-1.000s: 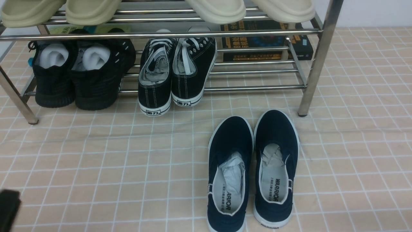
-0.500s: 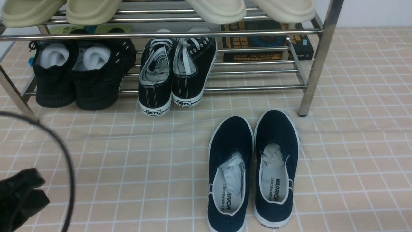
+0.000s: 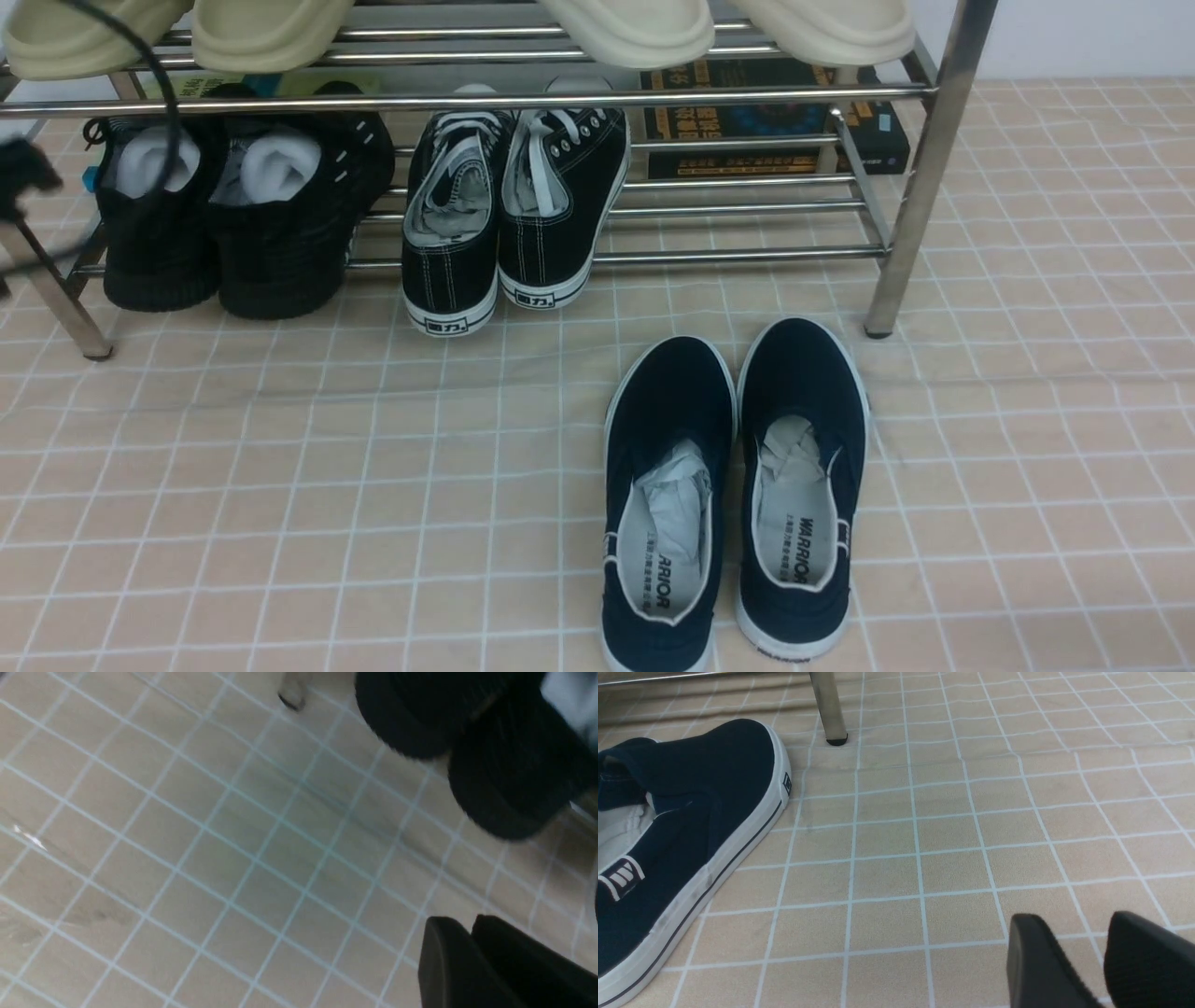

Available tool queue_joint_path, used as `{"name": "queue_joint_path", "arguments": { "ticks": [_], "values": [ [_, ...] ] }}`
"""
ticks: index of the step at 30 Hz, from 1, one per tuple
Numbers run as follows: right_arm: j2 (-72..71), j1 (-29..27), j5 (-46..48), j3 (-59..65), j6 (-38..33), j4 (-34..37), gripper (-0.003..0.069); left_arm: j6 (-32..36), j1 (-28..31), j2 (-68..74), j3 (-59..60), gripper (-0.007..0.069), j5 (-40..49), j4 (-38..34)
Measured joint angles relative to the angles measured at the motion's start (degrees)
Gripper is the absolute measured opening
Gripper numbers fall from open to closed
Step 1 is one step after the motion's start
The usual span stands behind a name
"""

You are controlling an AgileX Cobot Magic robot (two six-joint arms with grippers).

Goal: Take the shoes off the shelf from the light coffee tablecloth by hand.
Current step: 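Grasp the leftmost shoe on the bottom shelf of the shoe rack with the left gripper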

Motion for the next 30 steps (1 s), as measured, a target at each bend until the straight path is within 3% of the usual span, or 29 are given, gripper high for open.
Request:
{"name": "queue_joint_path", "arguments": {
  "ticks": [6, 8, 10, 20, 30],
  "values": [
    [0.0, 0.0, 0.0, 0.0, 0.0, 0.0, 0.0239, -9.8, 0.0, 9.5, -6.4, 0.0326, -2.2, 2.1],
    [0.0, 0.0, 0.0, 0.0, 0.0, 0.0, 0.0239, -15.7, 0.0, 13.3, -7.2, 0.0413, -5.4, 2.3],
    [0.0, 0.0, 0.0, 0.0, 0.0, 0.0, 0.0239, -20.9, 0.0, 15.3, -7.3, 0.0451, -7.7, 2.3],
    [0.0, 0.0, 0.0, 0.0, 0.0, 0.0, 0.0239, -45.1, 0.0, 20.7, -7.4, 0.0475, -15.7, 6.2],
    [0.0, 0.0, 0.0, 0.0, 0.0, 0.0, 0.0239, -54.1, 0.0, 22.2, -7.5, 0.0477, -22.7, 11.1]
  ]
}}
